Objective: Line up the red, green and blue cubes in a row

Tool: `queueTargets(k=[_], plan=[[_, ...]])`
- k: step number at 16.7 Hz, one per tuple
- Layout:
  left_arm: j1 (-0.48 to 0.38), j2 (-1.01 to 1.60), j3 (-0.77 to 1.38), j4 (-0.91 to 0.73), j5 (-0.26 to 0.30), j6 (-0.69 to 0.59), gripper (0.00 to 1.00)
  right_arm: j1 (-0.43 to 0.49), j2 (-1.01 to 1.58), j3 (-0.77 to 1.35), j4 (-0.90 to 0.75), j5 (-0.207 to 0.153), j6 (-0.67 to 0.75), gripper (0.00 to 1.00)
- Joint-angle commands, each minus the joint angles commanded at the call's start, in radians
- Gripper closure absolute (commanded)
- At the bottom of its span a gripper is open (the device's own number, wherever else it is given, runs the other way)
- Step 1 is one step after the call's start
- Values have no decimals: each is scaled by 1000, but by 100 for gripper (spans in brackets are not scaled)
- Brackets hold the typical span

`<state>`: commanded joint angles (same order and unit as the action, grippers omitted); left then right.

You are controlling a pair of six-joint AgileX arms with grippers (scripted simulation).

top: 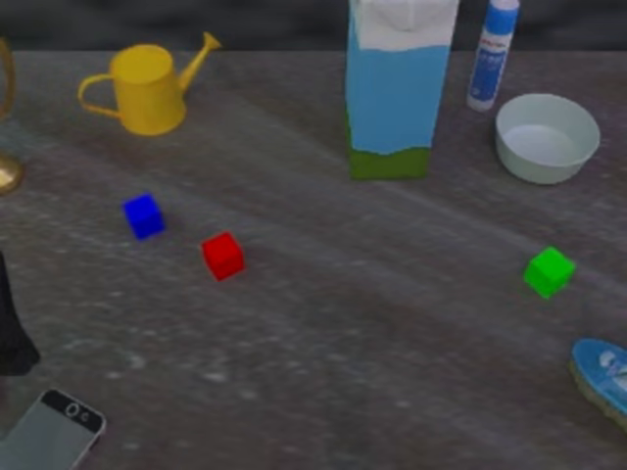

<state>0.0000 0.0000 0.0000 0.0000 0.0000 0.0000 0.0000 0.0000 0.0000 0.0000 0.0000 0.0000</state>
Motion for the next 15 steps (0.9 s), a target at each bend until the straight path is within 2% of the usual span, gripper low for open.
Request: queueTargets(k=[4,7,11,15], plan=[[-7,30,30,-20,0,11,0,0,0,0,0,0,0,0],[-36,155,151,-95,1,54,0,0,0,0,0,0,0,0],[-97,464,423,-259,3,147,0,0,0,0,0,0,0,0],[-172,903,751,-474,5,261,0,0,0,0,0,0,0,0]])
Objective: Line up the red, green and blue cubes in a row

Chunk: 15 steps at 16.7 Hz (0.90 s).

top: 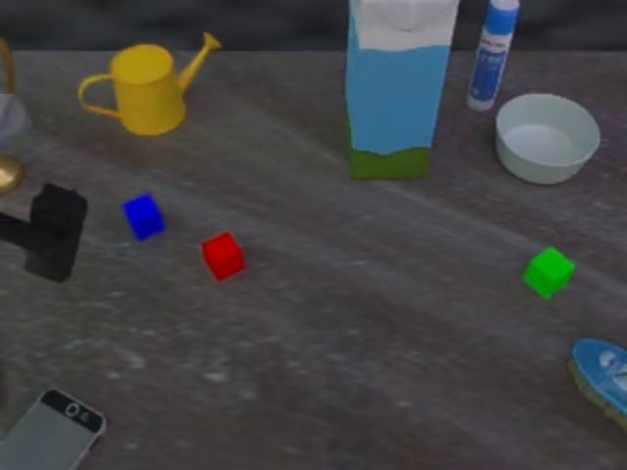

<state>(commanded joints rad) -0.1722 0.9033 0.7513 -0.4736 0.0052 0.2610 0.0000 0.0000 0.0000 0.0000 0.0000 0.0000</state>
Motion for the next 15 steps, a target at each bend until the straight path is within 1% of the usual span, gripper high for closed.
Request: queueTargets(k=[5,8,12,15], plan=[[-94,584,410,-283,3,144,0,0,0,0,0,0,0,0],[-145,870,633,-431,4,222,0,0,0,0,0,0,0,0],[-197,1152,881,-576,3,305,0,0,0,0,0,0,0,0],[-222,1290,1010,-640,0,345,0,0,0,0,0,0,0,0]])
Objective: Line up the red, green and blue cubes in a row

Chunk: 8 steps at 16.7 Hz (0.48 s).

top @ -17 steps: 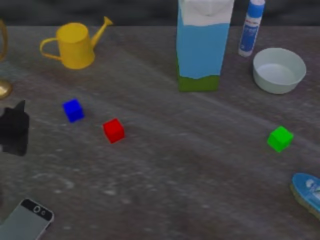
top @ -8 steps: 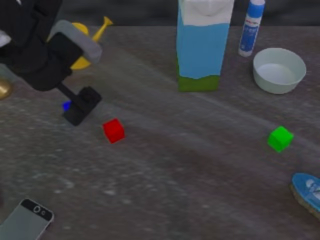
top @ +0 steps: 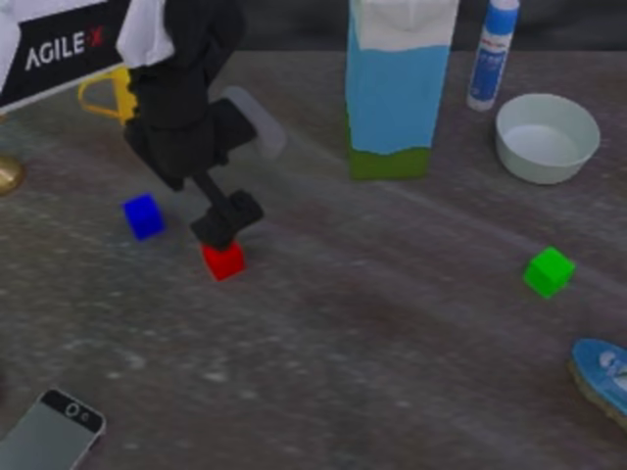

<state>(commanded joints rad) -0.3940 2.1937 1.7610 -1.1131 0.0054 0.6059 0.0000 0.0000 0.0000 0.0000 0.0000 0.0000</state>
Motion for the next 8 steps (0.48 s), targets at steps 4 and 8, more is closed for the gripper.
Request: queueTargets(k=[4,8], plan=[[-10,53,52,-24,-2,16,0,0,0,0,0,0,0,0],[-4,51,49,-22,-2,15,0,0,0,0,0,0,0,0]])
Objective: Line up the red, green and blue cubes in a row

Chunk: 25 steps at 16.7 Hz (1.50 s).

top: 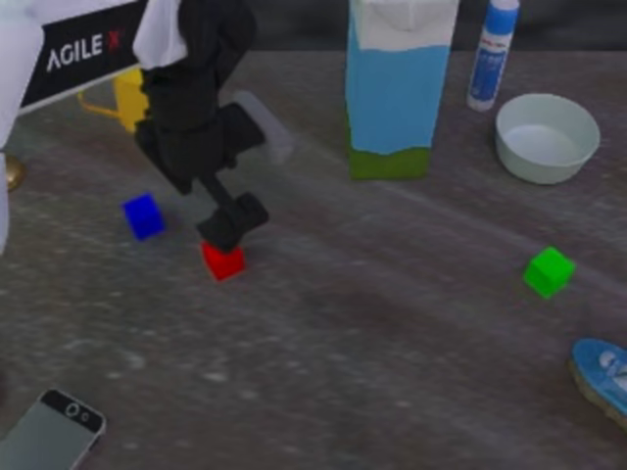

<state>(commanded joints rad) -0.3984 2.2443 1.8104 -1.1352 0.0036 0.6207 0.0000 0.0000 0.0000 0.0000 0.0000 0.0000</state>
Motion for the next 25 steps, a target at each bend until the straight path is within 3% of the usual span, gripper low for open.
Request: queueTargets(k=[9,14,25], plan=[[-4,113,-150,267,1,3,0,0,0,0,0,0,0,0],[-4,125,-161,285,1,4,0,0,0,0,0,0,0,0],[-4,125,-161,285,1,4,83,0,0,0,0,0,0,0]])
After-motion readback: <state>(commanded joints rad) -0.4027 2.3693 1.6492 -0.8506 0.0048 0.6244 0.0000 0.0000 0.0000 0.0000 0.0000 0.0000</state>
